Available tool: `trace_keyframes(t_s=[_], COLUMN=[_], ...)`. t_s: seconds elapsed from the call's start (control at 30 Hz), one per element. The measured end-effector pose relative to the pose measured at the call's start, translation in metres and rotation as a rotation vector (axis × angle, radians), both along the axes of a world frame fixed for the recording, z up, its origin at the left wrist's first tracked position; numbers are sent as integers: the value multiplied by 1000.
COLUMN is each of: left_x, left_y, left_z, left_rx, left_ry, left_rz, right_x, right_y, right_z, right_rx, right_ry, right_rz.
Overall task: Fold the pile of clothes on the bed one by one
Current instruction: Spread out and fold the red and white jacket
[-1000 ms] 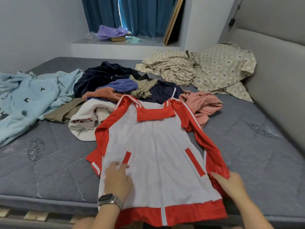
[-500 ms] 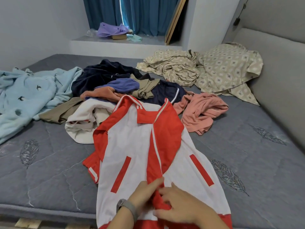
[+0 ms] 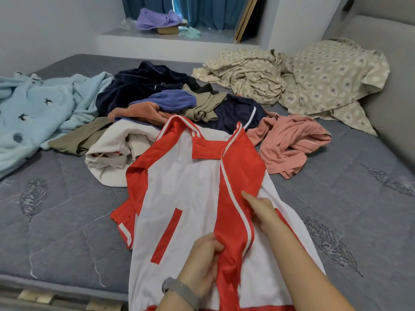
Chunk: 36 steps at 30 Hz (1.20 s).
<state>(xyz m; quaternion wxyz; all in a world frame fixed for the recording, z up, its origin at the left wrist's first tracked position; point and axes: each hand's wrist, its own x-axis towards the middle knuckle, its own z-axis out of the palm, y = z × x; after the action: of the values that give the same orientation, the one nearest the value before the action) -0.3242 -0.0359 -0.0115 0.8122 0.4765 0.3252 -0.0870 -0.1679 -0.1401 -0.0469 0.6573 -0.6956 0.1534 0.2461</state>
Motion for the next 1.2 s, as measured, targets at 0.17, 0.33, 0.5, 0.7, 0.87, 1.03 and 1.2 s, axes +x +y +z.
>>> trace_keyframes(t_s=[0.17, 0.33, 0.5, 0.7, 0.87, 1.03, 1.2], left_x=[8, 4, -8, -19, -37, -40, -23], left_y=[19, -7, -47, -62, -38, -20, -17], left_z=[-13, -5, -9, -29, -8, -28, -24], left_rx=[813, 1167, 1576, 1339, 746, 699, 609], left_ry=[35, -36, -34, -123, -27, 146, 99], left_rz=[-54, -176, -570, -719, -660, -528, -259], right_x=[14, 13, -22, -38, -42, -50, -53], right_y=[-4, -32, -45, -64, -82, -101, -92], right_z=[19, 16, 6, 2, 5, 1, 7], right_rx=[154, -70, -156, 21, -12, -506, -617], right_ry=[-187, -471, 20, -145, -211, -238, -338], right_rz=[-126, -70, 285, 158, -111, -3, 33])
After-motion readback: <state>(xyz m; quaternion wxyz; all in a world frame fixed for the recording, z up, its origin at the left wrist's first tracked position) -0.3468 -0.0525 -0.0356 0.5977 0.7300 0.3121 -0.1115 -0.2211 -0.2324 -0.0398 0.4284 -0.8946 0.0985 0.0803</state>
